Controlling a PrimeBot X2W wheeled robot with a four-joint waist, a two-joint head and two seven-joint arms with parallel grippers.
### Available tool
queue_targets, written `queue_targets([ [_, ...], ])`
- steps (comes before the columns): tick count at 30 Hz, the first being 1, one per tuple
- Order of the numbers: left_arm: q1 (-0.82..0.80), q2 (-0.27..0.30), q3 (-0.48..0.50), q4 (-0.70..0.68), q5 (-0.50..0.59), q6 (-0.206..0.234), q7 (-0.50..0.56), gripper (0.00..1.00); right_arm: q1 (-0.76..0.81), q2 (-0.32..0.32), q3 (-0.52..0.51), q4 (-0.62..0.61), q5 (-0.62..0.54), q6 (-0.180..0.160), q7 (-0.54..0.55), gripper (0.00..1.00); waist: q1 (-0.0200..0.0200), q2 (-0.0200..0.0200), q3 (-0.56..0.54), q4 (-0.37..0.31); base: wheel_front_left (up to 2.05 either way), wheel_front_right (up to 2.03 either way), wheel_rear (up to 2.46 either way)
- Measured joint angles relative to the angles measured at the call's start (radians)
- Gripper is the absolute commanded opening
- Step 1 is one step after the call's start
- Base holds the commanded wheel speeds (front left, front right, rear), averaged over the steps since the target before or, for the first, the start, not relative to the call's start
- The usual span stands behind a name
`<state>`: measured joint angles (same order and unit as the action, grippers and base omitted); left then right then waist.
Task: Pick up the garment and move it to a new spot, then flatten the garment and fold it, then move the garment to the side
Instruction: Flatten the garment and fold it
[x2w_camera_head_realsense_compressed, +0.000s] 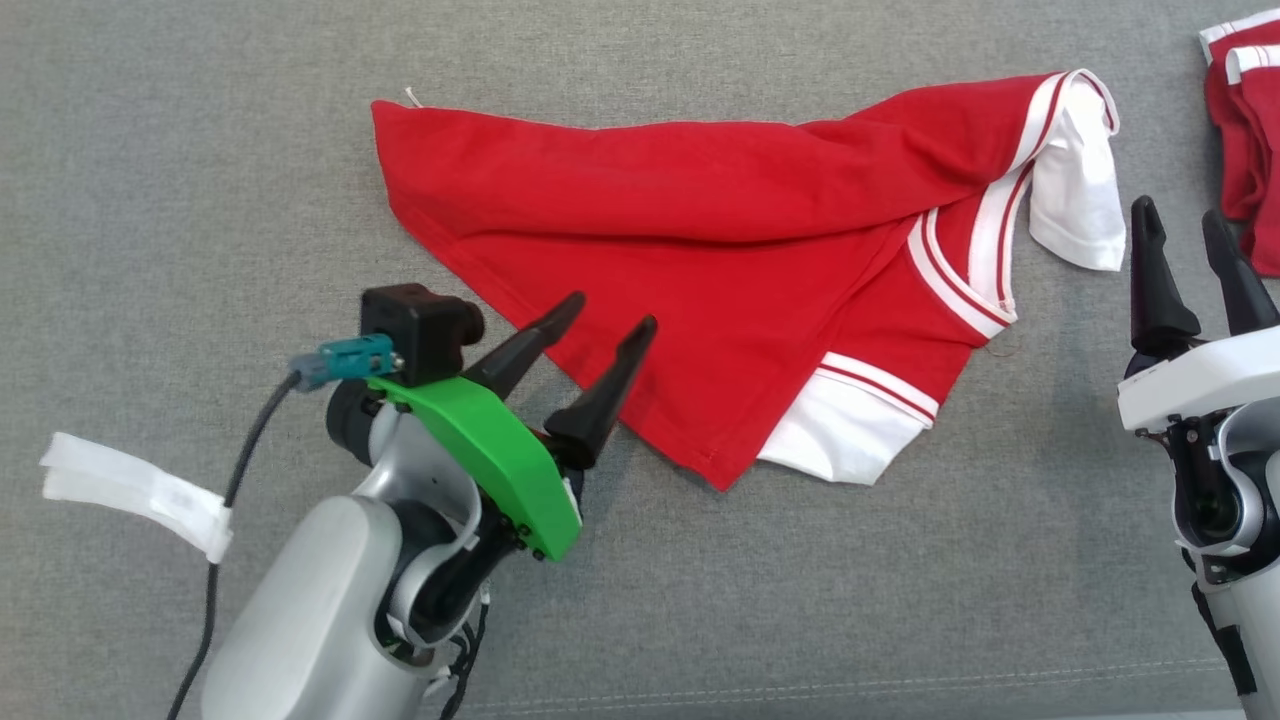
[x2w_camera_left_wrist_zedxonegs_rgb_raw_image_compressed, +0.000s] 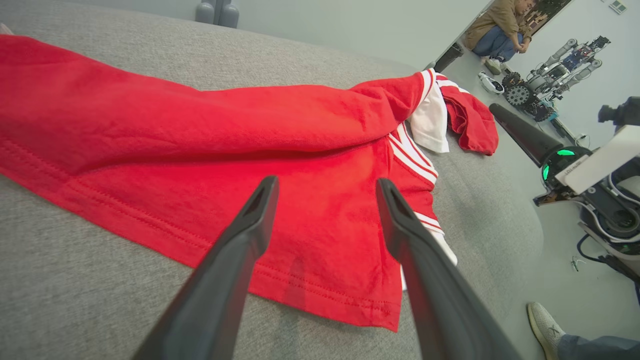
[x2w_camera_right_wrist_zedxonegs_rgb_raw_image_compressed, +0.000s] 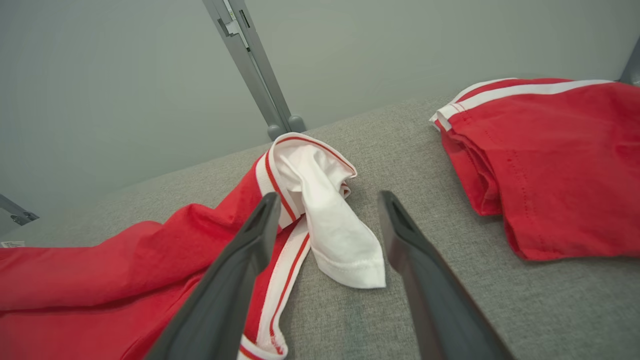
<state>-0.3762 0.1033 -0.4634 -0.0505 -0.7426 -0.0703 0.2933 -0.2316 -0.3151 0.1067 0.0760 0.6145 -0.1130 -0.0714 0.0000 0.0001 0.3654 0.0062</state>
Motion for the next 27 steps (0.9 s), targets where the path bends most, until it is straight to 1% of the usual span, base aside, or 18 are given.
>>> queue_targets([
  [2,0.005,-0.007,-0.035,-0.002,0.026,0.000,-0.006,1.00,0.016,0.002,0.004,0.000,-0.002,0.000,-0.009,1.00,0.0000,0.0000,0.001,-0.011,0.00,0.00,0.00],
  [7,0.040,-0.020,-0.122,0.012,0.051,0.000,0.002,1.00,0.029,0.019,0.008,0.000,-0.004,0.000,-0.023,1.00,0.0000,0.0000,0.005,-0.040,0.00,0.00,0.00],
  [11,0.063,-0.020,-0.152,0.046,0.083,0.000,0.005,1.00,0.038,0.029,0.006,-0.001,-0.006,-0.003,-0.035,1.00,0.0000,0.0000,0.012,-0.065,0.00,0.00,0.00],
  [15,0.064,-0.021,-0.168,0.084,0.097,0.003,0.004,1.00,0.044,0.030,-0.005,-0.002,-0.006,-0.003,-0.044,1.00,0.0000,0.0000,0.018,-0.083,0.00,0.00,0.00],
  [22,0.064,-0.024,-0.175,0.143,0.123,0.028,-0.011,1.00,0.061,0.034,-0.008,-0.007,-0.006,-0.003,-0.052,1.00,0.0000,0.0000,0.023,-0.091,0.00,0.00,0.00],
  [27,0.064,-0.025,-0.176,0.168,0.131,0.030,-0.023,1.00,0.062,0.034,-0.008,-0.010,-0.007,-0.003,-0.053,1.00,0.0000,0.0000,0.022,-0.094,0.00,0.00,0.00],
])
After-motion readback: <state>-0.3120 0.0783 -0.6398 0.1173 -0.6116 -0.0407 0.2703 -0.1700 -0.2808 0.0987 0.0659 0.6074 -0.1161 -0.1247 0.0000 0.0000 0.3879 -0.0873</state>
